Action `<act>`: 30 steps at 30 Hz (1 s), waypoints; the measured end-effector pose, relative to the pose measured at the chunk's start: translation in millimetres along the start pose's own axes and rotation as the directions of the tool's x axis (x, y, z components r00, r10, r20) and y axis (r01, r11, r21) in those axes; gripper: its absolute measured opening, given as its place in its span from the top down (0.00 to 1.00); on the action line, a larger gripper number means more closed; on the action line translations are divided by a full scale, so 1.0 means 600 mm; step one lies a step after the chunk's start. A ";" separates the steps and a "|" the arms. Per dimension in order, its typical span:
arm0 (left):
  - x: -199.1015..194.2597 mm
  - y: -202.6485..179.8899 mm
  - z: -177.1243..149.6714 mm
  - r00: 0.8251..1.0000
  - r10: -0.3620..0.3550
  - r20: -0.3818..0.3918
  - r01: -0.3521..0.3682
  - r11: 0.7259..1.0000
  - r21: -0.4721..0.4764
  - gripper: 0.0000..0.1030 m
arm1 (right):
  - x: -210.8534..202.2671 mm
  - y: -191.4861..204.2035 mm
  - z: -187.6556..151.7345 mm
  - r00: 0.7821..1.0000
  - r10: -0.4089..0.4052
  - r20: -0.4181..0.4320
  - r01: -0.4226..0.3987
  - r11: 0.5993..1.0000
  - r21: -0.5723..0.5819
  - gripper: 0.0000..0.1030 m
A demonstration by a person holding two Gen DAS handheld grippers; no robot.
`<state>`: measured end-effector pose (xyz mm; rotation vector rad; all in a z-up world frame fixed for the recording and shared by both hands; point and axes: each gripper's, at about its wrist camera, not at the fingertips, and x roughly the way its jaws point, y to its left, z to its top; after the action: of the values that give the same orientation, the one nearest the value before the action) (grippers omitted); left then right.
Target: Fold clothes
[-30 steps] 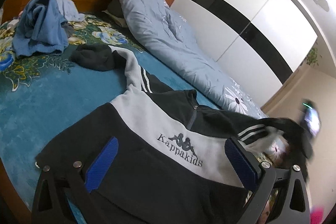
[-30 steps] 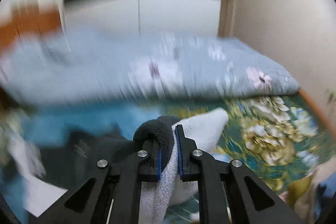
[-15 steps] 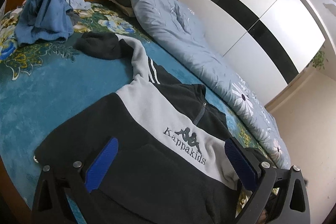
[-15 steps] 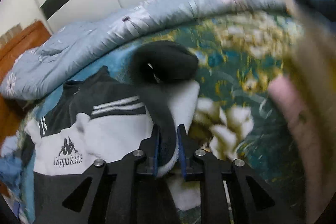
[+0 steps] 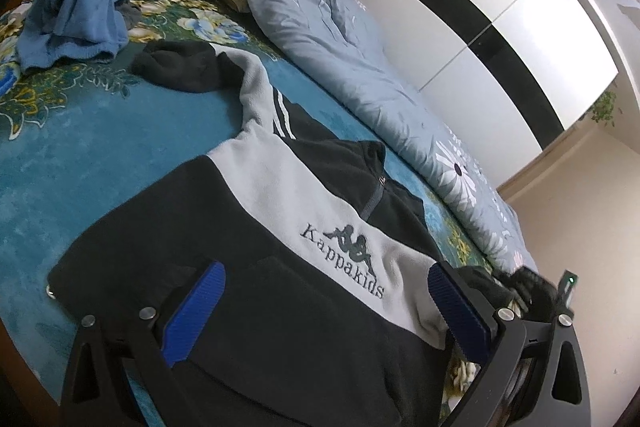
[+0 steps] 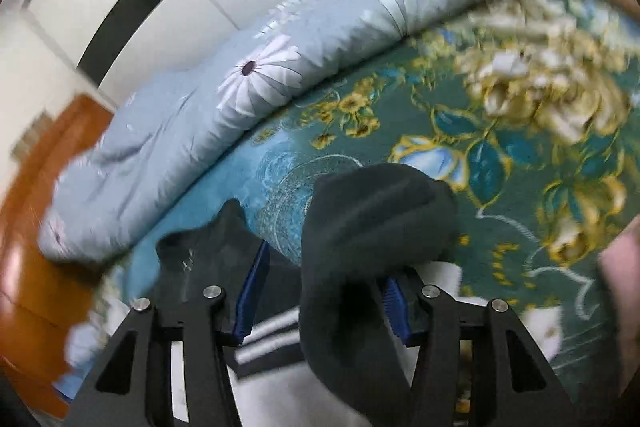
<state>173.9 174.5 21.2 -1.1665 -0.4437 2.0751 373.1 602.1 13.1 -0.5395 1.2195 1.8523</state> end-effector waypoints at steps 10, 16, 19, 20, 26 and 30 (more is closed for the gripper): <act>0.005 -0.004 -0.005 1.000 -0.005 -0.012 0.005 1.000 0.004 0.00 | -0.193 0.024 0.086 0.872 -0.156 0.464 0.244 0.960 -0.137 0.91; 0.009 -0.002 -0.006 1.000 0.007 -0.018 -0.006 1.000 0.004 0.00 | -0.190 -0.068 0.088 0.865 -0.305 0.399 0.348 0.937 -0.039 0.91; 0.007 0.000 -0.004 1.000 0.007 -0.012 -0.007 1.000 0.001 0.00 | -0.179 -0.073 0.081 0.868 -0.309 0.388 0.342 0.940 -0.015 0.90; 0.008 0.000 -0.004 1.000 0.005 -0.012 -0.005 1.000 0.000 0.00 | -0.181 -0.059 0.081 0.865 -0.300 0.401 0.341 0.939 -0.033 0.90; 0.007 0.010 0.000 1.000 0.003 -0.017 -0.003 0.999 -0.033 0.00 | -0.200 0.143 0.057 0.848 -0.087 0.523 0.321 0.869 -0.377 0.90; 0.001 0.027 0.008 1.000 0.013 0.005 -0.012 0.996 -0.084 0.00 | -0.162 0.299 -0.019 0.884 0.094 0.457 0.245 0.739 -0.627 0.90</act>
<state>163.2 164.2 13.8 -1.2154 -0.5320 2.0886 278.9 519.8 174.8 -0.4682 0.1632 2.1644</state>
